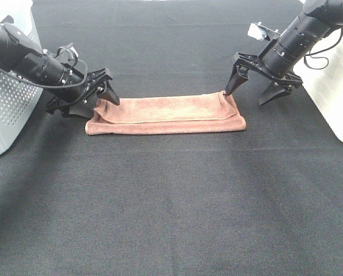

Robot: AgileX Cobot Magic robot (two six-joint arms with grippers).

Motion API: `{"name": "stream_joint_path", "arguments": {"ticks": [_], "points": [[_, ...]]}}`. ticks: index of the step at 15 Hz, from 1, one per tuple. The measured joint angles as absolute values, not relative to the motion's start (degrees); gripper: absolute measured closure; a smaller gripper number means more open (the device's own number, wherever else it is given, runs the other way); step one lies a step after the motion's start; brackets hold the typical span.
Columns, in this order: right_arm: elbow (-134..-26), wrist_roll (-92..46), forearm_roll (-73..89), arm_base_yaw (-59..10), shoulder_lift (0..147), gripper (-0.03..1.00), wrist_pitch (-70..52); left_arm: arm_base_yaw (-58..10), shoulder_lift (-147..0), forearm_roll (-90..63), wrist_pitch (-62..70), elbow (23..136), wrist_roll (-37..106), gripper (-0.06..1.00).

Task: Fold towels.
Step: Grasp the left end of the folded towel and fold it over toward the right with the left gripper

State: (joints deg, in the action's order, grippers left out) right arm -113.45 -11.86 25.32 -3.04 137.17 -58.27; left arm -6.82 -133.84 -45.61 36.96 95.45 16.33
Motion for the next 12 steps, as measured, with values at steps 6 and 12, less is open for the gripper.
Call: {"name": "stream_joint_path", "arguments": {"ticks": [6, 12], "points": [[-113.45, -11.86, 25.32, -3.04, 137.17, 0.12, -58.10, -6.47, -133.90, -31.40, 44.00, 101.59, 6.76, 0.23], [-113.45, -11.86, 25.32, -3.04, 137.17, 0.12, -57.98, -7.45, -137.05, -34.49, 43.77, 101.64, 5.33, 0.23]]}}
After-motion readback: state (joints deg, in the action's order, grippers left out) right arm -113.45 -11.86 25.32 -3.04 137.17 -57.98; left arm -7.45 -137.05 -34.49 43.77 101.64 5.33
